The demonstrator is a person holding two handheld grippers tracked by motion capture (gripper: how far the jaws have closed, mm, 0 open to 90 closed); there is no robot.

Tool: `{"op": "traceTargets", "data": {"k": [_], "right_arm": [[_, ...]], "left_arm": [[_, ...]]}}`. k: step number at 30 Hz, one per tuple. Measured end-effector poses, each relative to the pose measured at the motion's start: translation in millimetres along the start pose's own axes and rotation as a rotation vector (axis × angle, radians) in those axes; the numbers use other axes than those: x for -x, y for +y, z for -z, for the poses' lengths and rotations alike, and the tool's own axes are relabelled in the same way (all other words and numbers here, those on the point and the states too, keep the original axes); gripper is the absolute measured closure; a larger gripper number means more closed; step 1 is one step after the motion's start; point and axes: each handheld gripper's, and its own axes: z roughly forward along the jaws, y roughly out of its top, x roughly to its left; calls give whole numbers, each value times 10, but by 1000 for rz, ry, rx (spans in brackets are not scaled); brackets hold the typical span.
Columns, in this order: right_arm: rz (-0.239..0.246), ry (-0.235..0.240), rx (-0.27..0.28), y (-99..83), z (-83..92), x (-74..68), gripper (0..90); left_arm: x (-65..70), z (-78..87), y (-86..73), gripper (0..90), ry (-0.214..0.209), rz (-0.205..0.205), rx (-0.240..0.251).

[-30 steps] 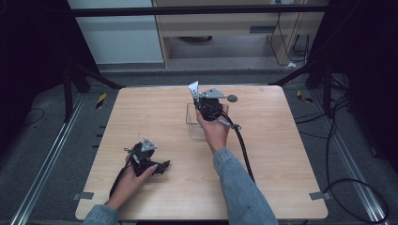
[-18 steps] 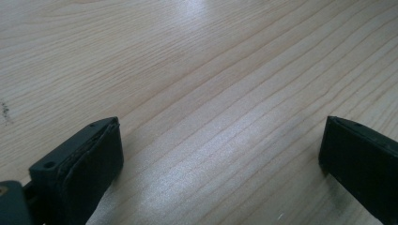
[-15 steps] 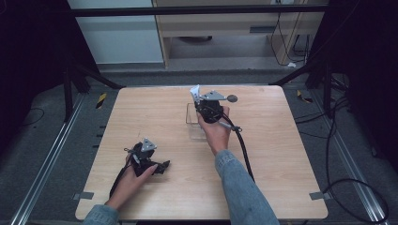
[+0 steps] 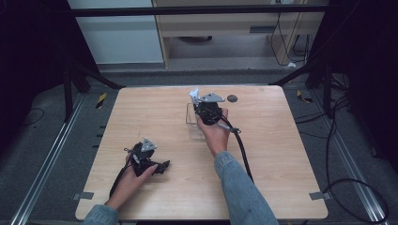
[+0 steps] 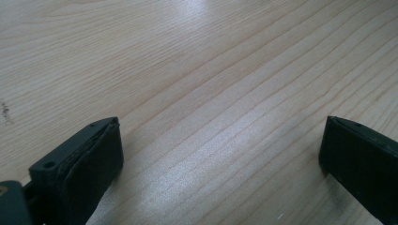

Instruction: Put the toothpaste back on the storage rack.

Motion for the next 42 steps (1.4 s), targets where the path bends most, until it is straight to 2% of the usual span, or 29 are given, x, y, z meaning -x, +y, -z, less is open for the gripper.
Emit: {"op": "traceTargets", "data": {"k": [12, 37, 42], "right_arm": [[40, 18, -30, 50, -121, -120, 782], [10, 39, -45, 70, -178, -93, 760], [5, 44, -51, 67, -169, -98, 732]], "left_arm": [[0, 0, 0, 0, 0, 0, 0], [0, 0, 0, 0, 0, 0, 0], [0, 0, 0, 0, 0, 0, 0]]}}
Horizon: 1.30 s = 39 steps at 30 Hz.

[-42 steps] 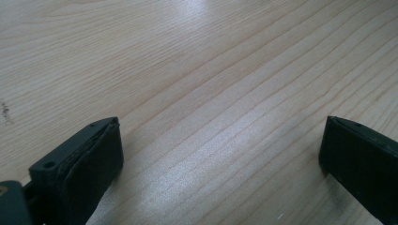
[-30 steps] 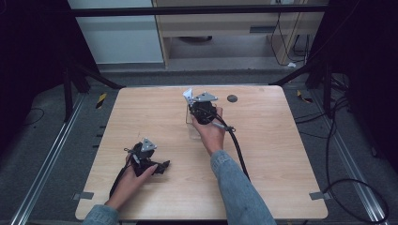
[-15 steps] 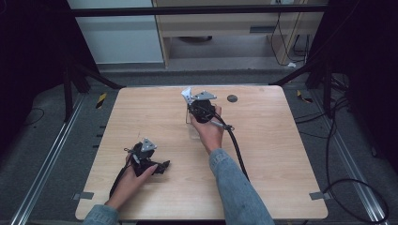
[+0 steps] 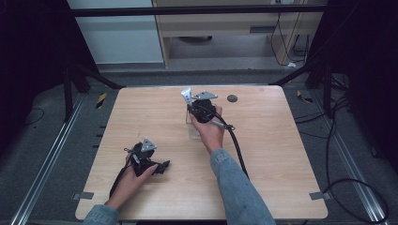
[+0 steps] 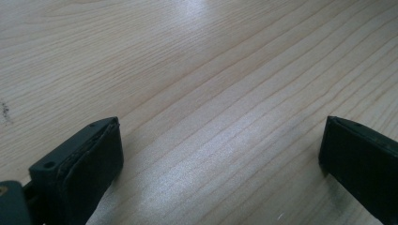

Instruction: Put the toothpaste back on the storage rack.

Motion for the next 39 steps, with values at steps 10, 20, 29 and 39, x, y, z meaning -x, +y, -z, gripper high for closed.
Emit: {"op": "traceTargets", "data": {"k": [10, 20, 29, 39], "right_arm": [[-1, 8, -10, -2, 16, -9, 721], [0, 16, -13, -9, 20, -2, 699], [-6, 21, -12, -2, 32, -10, 680], [-4, 23, -9, 5, 94, -8, 673]], "left_arm": [[0, 0, 0, 0, 0, 0, 0], [0, 0, 0, 0, 0, 0, 0], [0, 0, 0, 0, 0, 0, 0], [0, 0, 0, 0, 0, 0, -1]]}}
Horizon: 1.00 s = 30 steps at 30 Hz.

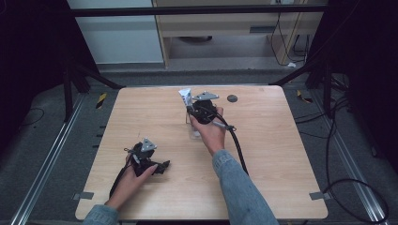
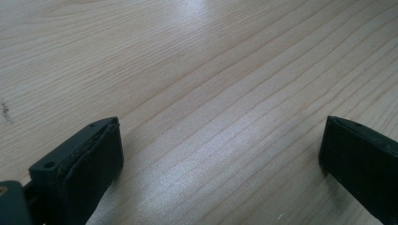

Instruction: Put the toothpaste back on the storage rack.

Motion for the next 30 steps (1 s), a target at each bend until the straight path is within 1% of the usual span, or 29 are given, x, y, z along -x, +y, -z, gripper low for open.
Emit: {"op": "traceTargets", "data": {"k": [6, 12, 21, 24, 27, 30], "right_arm": [[-5, 1, 1, -6, 85, 30, 675], [12, -6, 2, 14, 216, 64, 673], [12, -17, -17, 42, 397, 117, 656], [20, -20, -35, 38, 438, 119, 639], [22, -11, -52, 25, 491, 133, 604], [18, -15, -51, 16, 547, 151, 571]], "left_arm": [[0, 0, 0, 0, 0, 0, 0], [0, 0, 0, 0, 0, 0, 0], [0, 0, 0, 0, 0, 0, 0], [0, 0, 0, 0, 0, 0, 0], [0, 0, 0, 0, 0, 0, 0], [-1, -1, 1, 0, -2, -1, 0]]}}
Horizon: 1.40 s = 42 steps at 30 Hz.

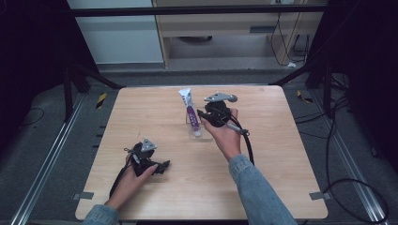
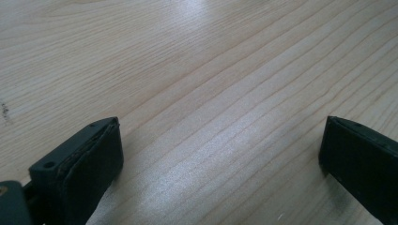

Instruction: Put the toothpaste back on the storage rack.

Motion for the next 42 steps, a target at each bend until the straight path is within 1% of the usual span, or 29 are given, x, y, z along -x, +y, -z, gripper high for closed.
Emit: {"op": "traceTargets", "data": {"k": [5, 8, 11, 14, 18, 21, 27, 31, 34, 36, 40, 42], "right_arm": [[-20, 9, -11, -42, 87, 63, 488], [-27, 7, -15, -64, 129, 91, 454], [-43, 23, -13, -85, 170, 128, 404], [-47, 34, -14, -113, 198, 148, 348], [-43, 41, -8, -148, 239, 173, 300], [-41, 38, -11, -173, 269, 205, 266], [-15, 7, -47, -258, 330, 272, 181], [-4, 11, -57, -326, 378, 321, 151], [-8, 15, -68, -373, 414, 356, 135], [1, 17, -75, -403, 436, 383, 125], [1, 14, -89, -460, 490, 442, 129], [4, 10, -96, -493, 519, 478, 151]], "left_arm": [[0, 0, 0, 0, 0, 0, 0], [0, 0, 0, 0, 0, 0, 0], [0, 0, 0, 0, 0, 0, 0], [0, 1, 0, 0, 1, -1, -1], [0, 0, 0, 0, 0, 0, -1], [0, 0, 0, 0, 0, 0, 0], [0, 0, 0, 0, 1, 0, 0], [2, -1, 0, 0, 1, 2, 1], [1, 0, 0, 0, 1, 1, 0], [1, 0, 0, 0, 1, 1, 0], [1, 0, 0, 0, 1, 1, 0], [1, 0, 0, 0, 1, 1, 0]]}}
